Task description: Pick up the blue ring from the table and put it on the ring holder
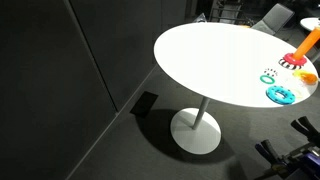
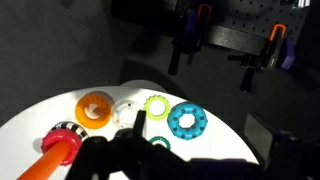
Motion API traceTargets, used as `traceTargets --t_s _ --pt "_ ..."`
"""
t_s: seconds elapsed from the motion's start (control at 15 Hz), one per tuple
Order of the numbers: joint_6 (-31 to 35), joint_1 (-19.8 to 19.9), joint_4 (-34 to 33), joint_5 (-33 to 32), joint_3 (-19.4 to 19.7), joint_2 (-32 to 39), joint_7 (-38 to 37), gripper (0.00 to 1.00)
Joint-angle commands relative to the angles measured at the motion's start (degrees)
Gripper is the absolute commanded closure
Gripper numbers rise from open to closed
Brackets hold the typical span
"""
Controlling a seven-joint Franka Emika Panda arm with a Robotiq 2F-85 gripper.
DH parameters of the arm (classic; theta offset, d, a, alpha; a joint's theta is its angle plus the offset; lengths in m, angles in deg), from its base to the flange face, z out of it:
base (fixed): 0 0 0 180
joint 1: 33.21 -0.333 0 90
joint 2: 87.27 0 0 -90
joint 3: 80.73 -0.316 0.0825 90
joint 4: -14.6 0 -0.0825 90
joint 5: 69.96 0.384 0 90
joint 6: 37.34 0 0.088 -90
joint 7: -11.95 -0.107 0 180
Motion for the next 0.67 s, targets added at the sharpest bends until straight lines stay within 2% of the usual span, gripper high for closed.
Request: traceTargets --t_s 0.0,0.6 --pt "-0.04 0.33 -0.06 0.21 -0.32 0.06 0.16 0.0" --pt "0.17 0.22 -0.39 0.38 -0.45 0.74 -0.29 0.0"
